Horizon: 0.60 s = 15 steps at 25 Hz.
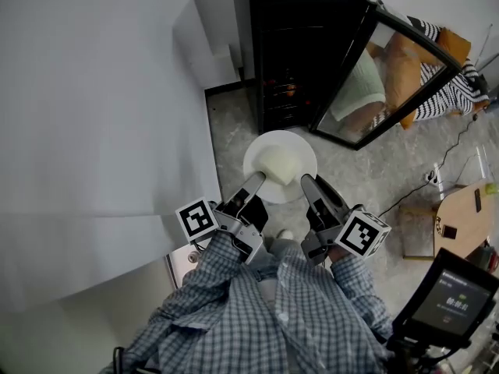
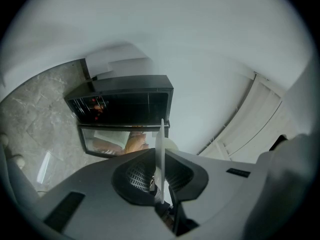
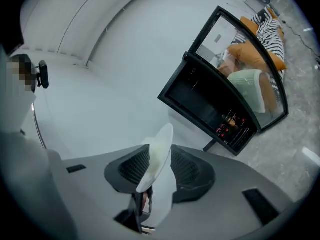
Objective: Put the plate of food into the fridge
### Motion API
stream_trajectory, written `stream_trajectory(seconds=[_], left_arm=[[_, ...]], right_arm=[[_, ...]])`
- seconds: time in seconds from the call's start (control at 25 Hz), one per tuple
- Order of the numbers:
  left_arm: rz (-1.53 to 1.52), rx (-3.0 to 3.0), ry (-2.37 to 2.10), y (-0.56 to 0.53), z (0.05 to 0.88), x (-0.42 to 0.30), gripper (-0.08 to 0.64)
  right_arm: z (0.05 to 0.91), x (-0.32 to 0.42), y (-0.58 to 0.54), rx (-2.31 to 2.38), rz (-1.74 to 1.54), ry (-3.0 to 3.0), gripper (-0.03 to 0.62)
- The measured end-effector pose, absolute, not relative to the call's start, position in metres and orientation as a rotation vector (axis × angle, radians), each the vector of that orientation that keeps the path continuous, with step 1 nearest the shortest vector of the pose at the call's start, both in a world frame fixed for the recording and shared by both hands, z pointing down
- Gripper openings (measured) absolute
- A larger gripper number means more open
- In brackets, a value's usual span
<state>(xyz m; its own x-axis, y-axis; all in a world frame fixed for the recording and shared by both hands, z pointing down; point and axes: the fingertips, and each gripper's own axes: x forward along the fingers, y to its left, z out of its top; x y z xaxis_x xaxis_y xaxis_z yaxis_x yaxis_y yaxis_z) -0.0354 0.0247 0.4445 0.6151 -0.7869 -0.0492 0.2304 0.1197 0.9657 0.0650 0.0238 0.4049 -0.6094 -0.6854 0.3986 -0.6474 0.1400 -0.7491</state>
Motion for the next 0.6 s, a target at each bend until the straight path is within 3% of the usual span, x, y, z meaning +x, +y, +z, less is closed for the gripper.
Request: stream_trajectory(seconds=[0.08, 0.2, 0.6], left_arm=[[-0.8, 1.234, -0.541, 0.0247, 0.4428, -0.0325, 0.026], [-0.799, 1.223, -0.533, 0.0245, 0.4415, -0.0318, 0.026], [-0.792, 1.236, -0.528, 0.0223, 0.4432, -0.0275, 0.026]], right_arm=[[0.4061, 0.0664, 0.0228, -1.377, -1.513, 2.318, 0.131], [0.4076, 0.0693, 0.0201, -1.414, -1.503, 2.313, 0.069], [0.4103, 0.0747, 0.021, -1.442, -1.5, 2.313, 0.067]])
